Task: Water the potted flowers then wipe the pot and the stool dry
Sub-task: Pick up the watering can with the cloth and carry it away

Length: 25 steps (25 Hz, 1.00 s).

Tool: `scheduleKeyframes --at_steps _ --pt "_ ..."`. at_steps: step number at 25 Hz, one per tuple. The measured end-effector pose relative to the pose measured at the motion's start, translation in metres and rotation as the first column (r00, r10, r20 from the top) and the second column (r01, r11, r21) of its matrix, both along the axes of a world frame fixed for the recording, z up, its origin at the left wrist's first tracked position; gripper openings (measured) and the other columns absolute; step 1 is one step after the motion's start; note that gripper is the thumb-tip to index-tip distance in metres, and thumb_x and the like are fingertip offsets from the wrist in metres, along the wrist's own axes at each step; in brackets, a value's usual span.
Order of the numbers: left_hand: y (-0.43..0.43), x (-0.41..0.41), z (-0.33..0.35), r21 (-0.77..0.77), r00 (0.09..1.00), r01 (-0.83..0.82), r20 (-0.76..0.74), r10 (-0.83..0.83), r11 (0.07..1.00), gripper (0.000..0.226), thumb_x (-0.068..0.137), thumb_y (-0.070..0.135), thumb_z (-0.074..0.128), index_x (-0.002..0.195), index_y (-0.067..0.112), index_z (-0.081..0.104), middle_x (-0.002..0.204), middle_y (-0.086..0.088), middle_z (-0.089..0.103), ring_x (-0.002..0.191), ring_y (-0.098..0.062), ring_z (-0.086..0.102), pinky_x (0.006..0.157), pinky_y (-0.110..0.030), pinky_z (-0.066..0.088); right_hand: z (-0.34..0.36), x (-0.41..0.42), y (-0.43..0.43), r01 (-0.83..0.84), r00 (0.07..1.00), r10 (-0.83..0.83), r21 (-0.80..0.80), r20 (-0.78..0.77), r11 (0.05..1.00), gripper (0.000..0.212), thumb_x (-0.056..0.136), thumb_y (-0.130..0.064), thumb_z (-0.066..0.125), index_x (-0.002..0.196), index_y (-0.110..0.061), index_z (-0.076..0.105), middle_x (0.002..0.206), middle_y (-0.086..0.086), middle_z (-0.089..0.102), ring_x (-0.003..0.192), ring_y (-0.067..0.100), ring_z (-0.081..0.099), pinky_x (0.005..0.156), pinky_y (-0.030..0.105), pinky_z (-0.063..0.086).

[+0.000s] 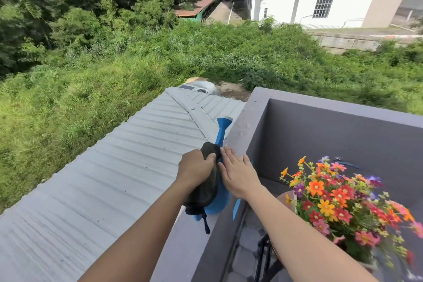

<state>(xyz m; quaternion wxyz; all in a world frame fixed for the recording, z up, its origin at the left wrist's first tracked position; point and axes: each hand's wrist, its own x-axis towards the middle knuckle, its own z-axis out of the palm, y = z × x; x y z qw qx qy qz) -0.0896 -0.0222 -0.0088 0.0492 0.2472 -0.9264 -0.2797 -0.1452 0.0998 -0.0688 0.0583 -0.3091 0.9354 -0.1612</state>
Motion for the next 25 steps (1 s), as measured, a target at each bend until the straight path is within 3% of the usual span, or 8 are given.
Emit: scheduleKeyframes --at_steps 5,10,15,19,21,22,25 --pt "0.021 0.006 0.017 0.046 0.996 0.020 -0.093 -0.015 0.999 0.036 0.090 0.040 0.050 0.081 0.006 0.056 0.091 -0.014 0.065 0.093 -0.032 0.060 0.070 -0.029 0.037 0.024 0.011 0.031 -0.007 1.000 0.007 0.042 -0.002 0.999 0.056 0.103 -0.040 0.011 0.153 -0.019 0.000 0.163 0.000 -0.003 0.150 0.014 -0.004 0.120 0.038 -0.005" --pt "0.067 0.005 0.081 0.007 0.974 0.126 -0.191 -0.122 0.992 0.041 0.088 0.041 0.053 0.084 0.002 0.064 0.086 -0.014 0.066 0.087 -0.031 0.060 0.066 -0.029 0.035 0.082 0.020 0.084 0.065 0.985 -0.070 -0.031 -0.155 0.997 0.055 0.103 -0.038 0.013 0.153 -0.017 0.005 0.163 0.000 0.001 0.150 0.014 -0.004 0.120 0.039 -0.005" --pt "0.165 0.014 0.166 -0.043 0.906 0.264 -0.332 -0.263 0.963 0.039 0.087 0.040 0.056 0.084 0.001 0.065 0.084 -0.014 0.065 0.087 -0.032 0.060 0.066 -0.030 0.037 0.167 0.036 0.188 0.184 0.922 -0.190 -0.050 -0.338 0.982 0.056 0.103 -0.039 0.015 0.153 -0.016 0.007 0.163 0.002 0.005 0.150 0.017 -0.001 0.120 0.042 -0.001" --pt "0.255 0.023 0.193 0.098 0.877 0.328 -0.402 -0.264 0.940 0.042 0.087 0.040 0.059 0.087 -0.002 0.063 0.086 -0.021 0.063 0.089 -0.036 0.062 0.067 -0.031 0.038 0.200 0.059 0.285 0.315 0.870 -0.324 -0.087 -0.370 0.945 0.055 0.103 -0.040 0.014 0.154 -0.019 0.011 0.163 0.001 0.008 0.150 0.018 0.002 0.120 0.041 0.002" --pt "0.309 0.029 0.187 0.149 0.864 0.384 -0.406 -0.298 0.911 0.041 0.088 0.040 0.057 0.087 -0.001 0.062 0.085 -0.016 0.059 0.087 -0.034 0.060 0.067 -0.030 0.038 0.195 0.073 0.340 0.394 0.857 -0.428 -0.169 -0.287 0.903 0.054 0.103 -0.040 0.016 0.154 -0.020 0.012 0.163 0.001 0.011 0.150 0.018 0.006 0.121 0.040 0.005" --pt "0.327 0.031 0.182 0.173 0.861 0.398 -0.410 -0.301 0.901 0.040 0.088 0.041 0.057 0.085 0.001 0.060 0.084 -0.014 0.058 0.085 -0.032 0.058 0.067 -0.030 0.037 0.189 0.078 0.357 0.413 0.866 -0.469 -0.282 -0.174 0.866 0.054 0.103 -0.039 0.018 0.153 -0.020 0.013 0.162 0.002 0.014 0.149 0.019 0.010 0.121 0.038 0.009" --pt "0.391 0.038 0.153 0.271 0.842 0.490 -0.392 -0.370 0.828 0.041 0.087 0.043 0.056 0.081 0.003 0.062 0.081 -0.012 0.063 0.082 -0.030 0.060 0.063 -0.031 0.041 0.148 0.104 0.407 0.528 0.807 -0.561 -0.649 0.183 0.547 0.049 0.104 -0.034 0.023 0.151 -0.020 0.022 0.157 0.004 0.030 0.144 0.020 0.027 0.113 0.029 0.020"
